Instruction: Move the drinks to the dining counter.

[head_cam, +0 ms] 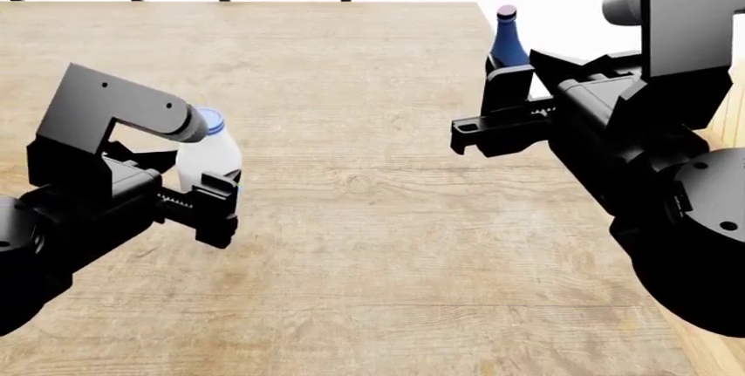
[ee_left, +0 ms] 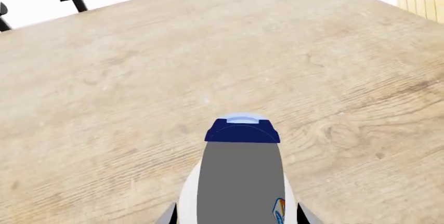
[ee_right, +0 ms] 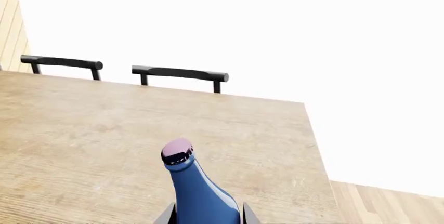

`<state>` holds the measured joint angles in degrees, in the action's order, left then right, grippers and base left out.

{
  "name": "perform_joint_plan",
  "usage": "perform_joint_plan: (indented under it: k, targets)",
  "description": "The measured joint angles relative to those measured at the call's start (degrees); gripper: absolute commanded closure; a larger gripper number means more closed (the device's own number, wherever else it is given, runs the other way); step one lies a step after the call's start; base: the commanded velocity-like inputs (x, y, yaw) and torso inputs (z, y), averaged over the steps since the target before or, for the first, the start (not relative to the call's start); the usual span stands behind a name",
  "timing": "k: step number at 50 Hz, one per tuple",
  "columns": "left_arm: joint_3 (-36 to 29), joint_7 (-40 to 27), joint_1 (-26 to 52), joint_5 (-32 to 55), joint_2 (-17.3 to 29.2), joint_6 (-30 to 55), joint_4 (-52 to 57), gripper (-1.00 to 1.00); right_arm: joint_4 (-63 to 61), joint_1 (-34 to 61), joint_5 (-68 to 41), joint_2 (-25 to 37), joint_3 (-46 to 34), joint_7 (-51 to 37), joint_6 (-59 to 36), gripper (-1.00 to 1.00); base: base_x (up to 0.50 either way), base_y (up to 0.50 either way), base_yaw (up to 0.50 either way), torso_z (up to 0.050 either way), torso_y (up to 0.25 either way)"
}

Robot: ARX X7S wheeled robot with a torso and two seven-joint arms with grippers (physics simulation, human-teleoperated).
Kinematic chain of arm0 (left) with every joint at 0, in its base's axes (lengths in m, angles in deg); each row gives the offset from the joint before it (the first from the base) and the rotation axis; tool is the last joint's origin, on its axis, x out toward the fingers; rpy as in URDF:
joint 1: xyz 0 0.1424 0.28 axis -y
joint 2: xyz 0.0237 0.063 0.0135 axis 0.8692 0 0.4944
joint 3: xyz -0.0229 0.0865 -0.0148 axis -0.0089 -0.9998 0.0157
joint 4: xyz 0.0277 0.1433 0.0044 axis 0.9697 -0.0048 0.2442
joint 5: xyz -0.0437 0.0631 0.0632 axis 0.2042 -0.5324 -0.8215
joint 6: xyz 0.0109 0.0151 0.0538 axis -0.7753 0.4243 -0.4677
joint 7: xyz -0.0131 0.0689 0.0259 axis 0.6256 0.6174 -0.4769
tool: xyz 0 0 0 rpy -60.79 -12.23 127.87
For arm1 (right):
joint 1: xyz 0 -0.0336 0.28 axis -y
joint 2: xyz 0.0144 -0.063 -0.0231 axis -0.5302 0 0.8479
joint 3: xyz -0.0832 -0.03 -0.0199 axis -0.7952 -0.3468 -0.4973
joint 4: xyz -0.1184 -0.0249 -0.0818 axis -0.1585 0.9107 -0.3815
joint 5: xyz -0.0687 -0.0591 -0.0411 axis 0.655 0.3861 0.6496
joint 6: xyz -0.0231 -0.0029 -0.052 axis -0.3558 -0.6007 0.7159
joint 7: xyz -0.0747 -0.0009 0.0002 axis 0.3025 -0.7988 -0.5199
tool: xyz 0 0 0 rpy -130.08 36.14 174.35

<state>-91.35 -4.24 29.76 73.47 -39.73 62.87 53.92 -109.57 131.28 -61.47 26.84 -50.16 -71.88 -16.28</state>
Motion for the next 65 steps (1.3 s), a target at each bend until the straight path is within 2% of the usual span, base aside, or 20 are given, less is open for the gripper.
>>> perform_joint_plan:
  k: [22,23,52,65]
  targets:
    - [-1.3,0.4,0.0,-0.1,0.2,-0.1,-0.1,1.0,-0.3,-0.5,0.3,0.3,0.0,0.2,0.3,1.0,0.0,0.0,0.0,0.0,0.0]
    - [-1.4,0.4,0.0,-0.2,0.2,-0.1,-0.1,-1.0,-0.3,-0.5,0.3,0.4,0.0,0.2,0.3,1.0,0.0,0.0,0.0,0.0,0.0]
    - [-2.0,0.5,0.1,-0.4,1.0,-1.0,0.5,-1.0,-0.4,-0.3,0.0,0.6,0.0,0.1,0.3,1.0,0.0,0.0,0.0,0.0,0.001]
    - [1.0,0.5,-0.4,3.1,2.5,-4.2,2.1,-1.0,0.6,-1.3,1.2,-0.3,-0.8,1.2,0.5,1.0,0.0,0.0,0.0,0.0,0.0]
